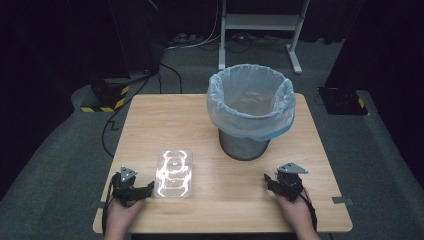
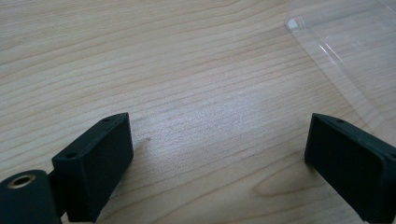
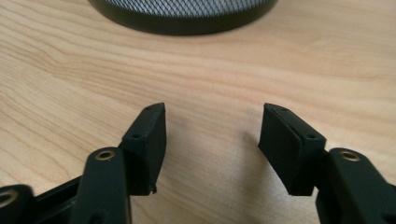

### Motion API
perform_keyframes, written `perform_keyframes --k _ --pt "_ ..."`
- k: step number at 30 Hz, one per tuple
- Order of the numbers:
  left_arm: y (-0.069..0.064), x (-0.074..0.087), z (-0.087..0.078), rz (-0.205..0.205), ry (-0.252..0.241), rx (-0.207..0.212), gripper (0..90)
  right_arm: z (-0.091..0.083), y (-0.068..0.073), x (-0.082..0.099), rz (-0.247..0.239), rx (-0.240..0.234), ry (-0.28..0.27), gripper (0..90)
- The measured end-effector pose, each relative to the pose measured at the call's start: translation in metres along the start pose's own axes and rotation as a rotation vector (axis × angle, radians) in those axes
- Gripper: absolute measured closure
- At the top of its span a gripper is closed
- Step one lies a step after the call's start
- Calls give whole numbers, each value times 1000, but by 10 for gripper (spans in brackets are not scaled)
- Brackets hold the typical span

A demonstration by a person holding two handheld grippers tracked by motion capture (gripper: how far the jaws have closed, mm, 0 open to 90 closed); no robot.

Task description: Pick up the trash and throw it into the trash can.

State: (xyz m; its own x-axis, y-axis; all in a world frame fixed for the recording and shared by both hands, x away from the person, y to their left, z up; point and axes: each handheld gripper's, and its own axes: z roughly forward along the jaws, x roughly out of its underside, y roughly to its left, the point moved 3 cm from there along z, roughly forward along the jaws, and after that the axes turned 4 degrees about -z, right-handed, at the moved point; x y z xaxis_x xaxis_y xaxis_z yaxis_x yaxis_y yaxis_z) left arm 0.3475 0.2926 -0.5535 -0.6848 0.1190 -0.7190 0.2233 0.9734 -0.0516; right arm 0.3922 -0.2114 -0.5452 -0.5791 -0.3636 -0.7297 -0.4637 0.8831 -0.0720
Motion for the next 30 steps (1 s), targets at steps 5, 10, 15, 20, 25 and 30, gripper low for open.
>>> perform_keyframes --k 5,10,15,20,25,30 --pt "-1 1 -1 17 3 19 77 -1 -3 0 34 -7 -4 401" --pt "-1 1 -1 21 3 24 77 0 -2 0 23 4 -3 401" --pt "-1 3 -5 26 -25 30 180 0 -1 0 13 6 -1 430" --pt "-2 0 -10 5 -20 33 523 -4 5 0 -24 -11 -34 525" --pt "-15 -11 -7 12 0 67 696 -12 25 -10 -66 -51 -77 504" --pt "-38 -21 5 38 -15 118 712 -15 53 -29 -128 -104 -127 537"
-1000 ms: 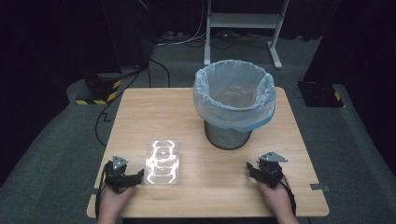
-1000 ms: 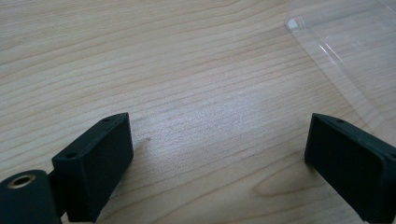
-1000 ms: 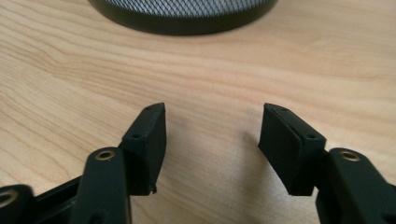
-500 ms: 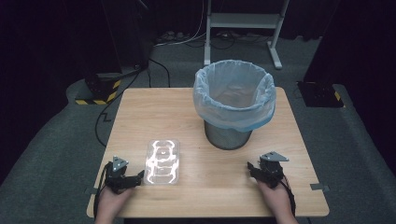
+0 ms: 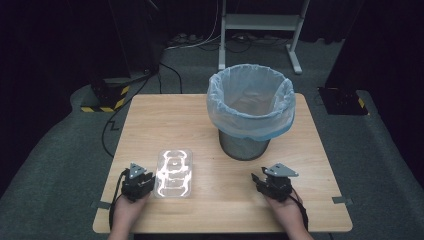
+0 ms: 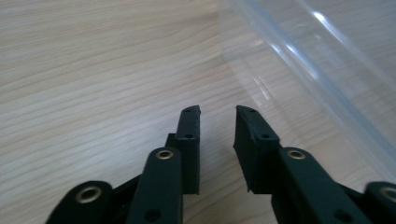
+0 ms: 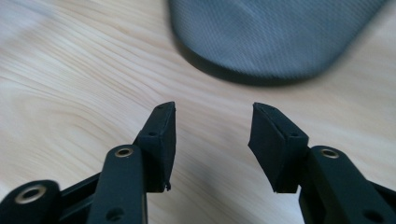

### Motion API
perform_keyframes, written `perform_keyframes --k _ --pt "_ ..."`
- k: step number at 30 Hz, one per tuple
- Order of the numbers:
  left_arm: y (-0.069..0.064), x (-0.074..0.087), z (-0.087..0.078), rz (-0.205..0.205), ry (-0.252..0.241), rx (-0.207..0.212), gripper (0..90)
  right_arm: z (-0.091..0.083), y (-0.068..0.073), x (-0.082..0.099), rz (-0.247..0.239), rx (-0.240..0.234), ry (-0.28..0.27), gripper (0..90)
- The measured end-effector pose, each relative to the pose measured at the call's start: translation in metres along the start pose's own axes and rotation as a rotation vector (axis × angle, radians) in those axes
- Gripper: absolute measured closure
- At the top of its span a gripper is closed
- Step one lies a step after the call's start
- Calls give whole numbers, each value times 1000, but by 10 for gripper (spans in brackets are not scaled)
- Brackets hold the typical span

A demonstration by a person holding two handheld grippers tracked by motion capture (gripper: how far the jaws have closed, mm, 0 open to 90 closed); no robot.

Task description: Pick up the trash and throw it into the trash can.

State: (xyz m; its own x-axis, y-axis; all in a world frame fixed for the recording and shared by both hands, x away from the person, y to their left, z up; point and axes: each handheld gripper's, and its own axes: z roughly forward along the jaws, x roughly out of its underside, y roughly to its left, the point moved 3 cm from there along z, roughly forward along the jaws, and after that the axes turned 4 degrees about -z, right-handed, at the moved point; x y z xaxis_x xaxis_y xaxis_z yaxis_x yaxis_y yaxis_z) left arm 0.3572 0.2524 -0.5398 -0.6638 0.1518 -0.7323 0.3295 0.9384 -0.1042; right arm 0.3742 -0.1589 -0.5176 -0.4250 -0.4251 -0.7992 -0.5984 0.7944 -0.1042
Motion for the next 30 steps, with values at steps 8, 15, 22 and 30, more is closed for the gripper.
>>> perform_keyframes --k 8,15,22,30 --pt "-37 -13 21 47 -6 61 681 24 39 -28 -30 -73 -49 571" --pt "-29 -13 4 -34 -57 -15 664 37 55 -63 -4 -142 -118 577" --pt "-46 -31 -30 -81 -204 46 587 52 79 -83 -9 -204 -131 557" --pt "-49 -27 -10 -176 -141 127 398 66 89 -79 29 -258 -58 478"
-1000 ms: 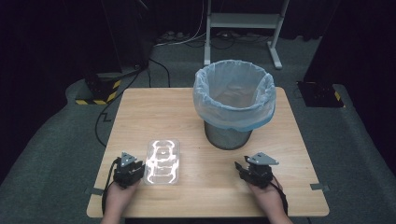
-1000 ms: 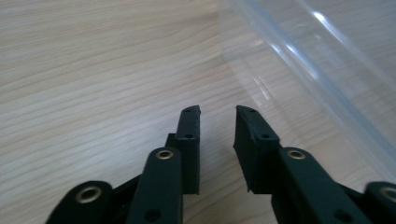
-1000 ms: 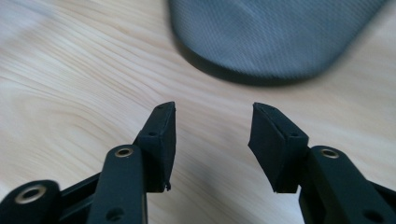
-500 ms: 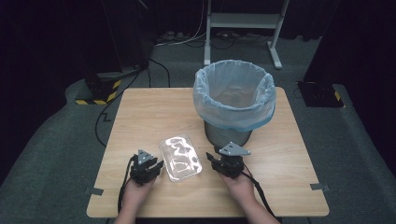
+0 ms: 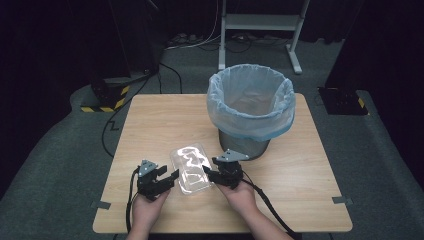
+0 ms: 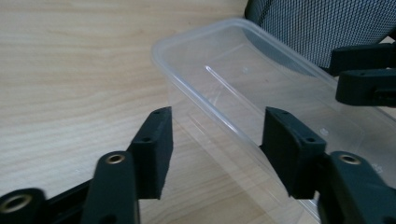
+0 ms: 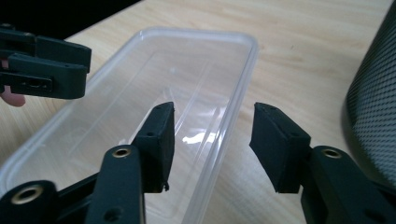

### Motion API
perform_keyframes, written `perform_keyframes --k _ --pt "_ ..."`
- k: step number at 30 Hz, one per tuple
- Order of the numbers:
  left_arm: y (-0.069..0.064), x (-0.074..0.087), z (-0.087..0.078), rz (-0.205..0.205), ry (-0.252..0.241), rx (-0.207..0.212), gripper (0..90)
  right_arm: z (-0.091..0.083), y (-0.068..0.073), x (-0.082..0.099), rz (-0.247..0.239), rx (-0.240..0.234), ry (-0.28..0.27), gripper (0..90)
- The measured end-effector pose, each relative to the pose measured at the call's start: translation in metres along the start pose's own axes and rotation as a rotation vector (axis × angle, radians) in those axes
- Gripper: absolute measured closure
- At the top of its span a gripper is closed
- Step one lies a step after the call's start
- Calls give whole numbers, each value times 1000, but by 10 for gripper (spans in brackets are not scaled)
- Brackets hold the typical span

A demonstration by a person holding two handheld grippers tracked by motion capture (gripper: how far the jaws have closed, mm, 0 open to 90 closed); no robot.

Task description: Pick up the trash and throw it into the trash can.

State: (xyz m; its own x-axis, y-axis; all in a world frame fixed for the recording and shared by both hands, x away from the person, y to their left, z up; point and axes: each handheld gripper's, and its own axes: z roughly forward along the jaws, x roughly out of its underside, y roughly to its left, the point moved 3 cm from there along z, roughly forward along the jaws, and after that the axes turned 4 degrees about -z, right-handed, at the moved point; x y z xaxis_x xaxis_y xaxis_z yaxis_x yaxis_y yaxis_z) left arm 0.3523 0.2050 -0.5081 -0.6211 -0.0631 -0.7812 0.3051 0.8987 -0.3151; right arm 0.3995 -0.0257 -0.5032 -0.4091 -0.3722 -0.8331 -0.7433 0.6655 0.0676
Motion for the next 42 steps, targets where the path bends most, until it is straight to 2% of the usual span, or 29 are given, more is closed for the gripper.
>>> perform_keyframes --k 2,3,5,9,10,14,19,23,27,32,34,36,39,42 --pt "0 1 1 -10 3 13 369 3 0 2 5 -14 10 477" --pt "-2 2 5 -25 17 39 349 3 0 3 18 -27 7 489" --pt "-4 2 9 -36 25 59 334 2 0 3 30 -42 18 499" --pt "-8 3 13 -33 31 84 327 -1 3 5 17 -63 25 504" --pt "-11 3 16 -28 34 97 327 -7 4 9 14 -77 28 498" --pt "-22 3 23 -11 50 132 319 -16 6 14 7 -77 27 491" --pt "-33 5 30 -12 57 176 325 -27 -3 23 45 -78 32 411" --pt "-37 3 33 21 84 184 318 -26 -10 24 62 -76 34 384" --pt "-40 1 35 36 101 184 309 -25 -14 23 87 -83 44 384" --pt "-38 1 35 35 104 193 304 -22 -18 23 125 -101 45 382" --pt "-37 2 37 18 109 199 250 -21 -19 23 135 -111 46 371" --pt "-35 2 40 -13 114 222 235 -21 -19 24 141 -116 47 368" --pt "-36 2 40 -8 115 230 244 -19 -19 24 143 -126 41 378" --pt "-37 2 38 5 101 214 307 -19 -17 22 131 -123 43 390"
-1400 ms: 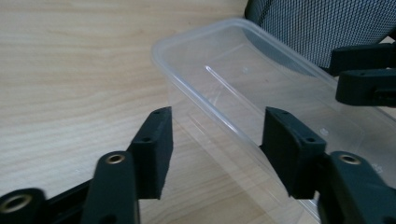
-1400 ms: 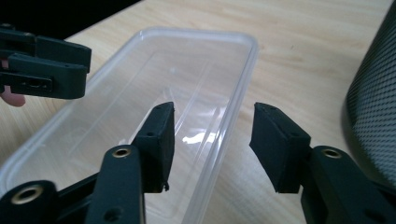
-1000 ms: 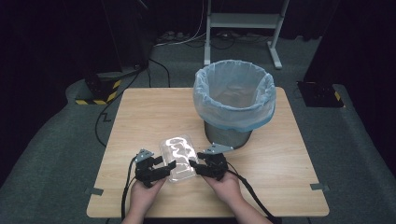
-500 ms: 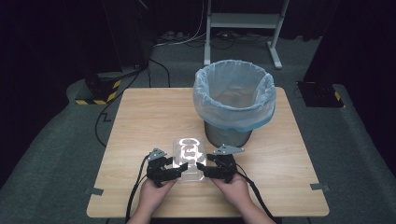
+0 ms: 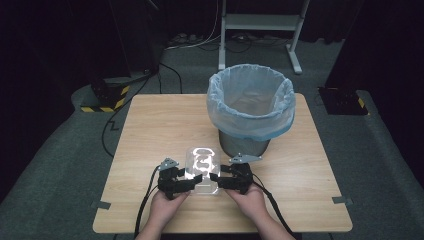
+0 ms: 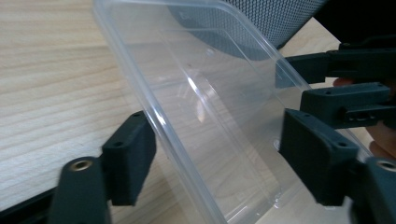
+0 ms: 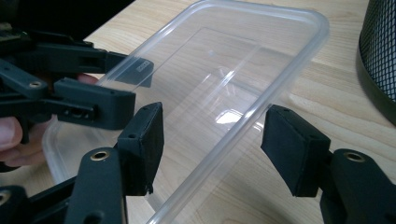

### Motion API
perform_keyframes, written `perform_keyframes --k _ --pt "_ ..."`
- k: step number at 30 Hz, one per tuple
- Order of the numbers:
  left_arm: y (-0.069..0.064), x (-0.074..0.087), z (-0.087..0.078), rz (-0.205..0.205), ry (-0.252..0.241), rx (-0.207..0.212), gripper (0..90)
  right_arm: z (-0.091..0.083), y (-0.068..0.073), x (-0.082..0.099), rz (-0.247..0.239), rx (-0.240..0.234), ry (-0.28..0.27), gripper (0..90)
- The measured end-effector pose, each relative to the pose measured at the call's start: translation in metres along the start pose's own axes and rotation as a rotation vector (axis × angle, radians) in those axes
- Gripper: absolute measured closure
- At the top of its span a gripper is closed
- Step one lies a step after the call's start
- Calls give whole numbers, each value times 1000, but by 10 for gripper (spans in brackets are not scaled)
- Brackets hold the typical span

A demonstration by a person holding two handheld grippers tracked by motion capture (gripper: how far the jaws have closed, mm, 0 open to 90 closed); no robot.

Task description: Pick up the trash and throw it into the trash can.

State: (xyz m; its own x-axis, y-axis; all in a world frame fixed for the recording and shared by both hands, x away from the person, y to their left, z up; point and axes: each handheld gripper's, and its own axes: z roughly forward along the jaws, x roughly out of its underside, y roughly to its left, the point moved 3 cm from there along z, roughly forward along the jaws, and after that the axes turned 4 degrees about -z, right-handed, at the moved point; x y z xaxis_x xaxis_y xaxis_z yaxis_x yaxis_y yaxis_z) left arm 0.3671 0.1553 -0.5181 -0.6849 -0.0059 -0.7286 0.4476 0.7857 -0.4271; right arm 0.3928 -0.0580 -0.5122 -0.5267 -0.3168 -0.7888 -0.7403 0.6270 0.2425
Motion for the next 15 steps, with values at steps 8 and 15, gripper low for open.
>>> perform_keyframes --k 8,15 --pt "2 -1 -12 4 -45 -1 470 -8 3 -1 -14 21 -29 510" --pt "-3 -2 -22 47 -80 -15 543 -16 6 -4 -47 47 -71 590"
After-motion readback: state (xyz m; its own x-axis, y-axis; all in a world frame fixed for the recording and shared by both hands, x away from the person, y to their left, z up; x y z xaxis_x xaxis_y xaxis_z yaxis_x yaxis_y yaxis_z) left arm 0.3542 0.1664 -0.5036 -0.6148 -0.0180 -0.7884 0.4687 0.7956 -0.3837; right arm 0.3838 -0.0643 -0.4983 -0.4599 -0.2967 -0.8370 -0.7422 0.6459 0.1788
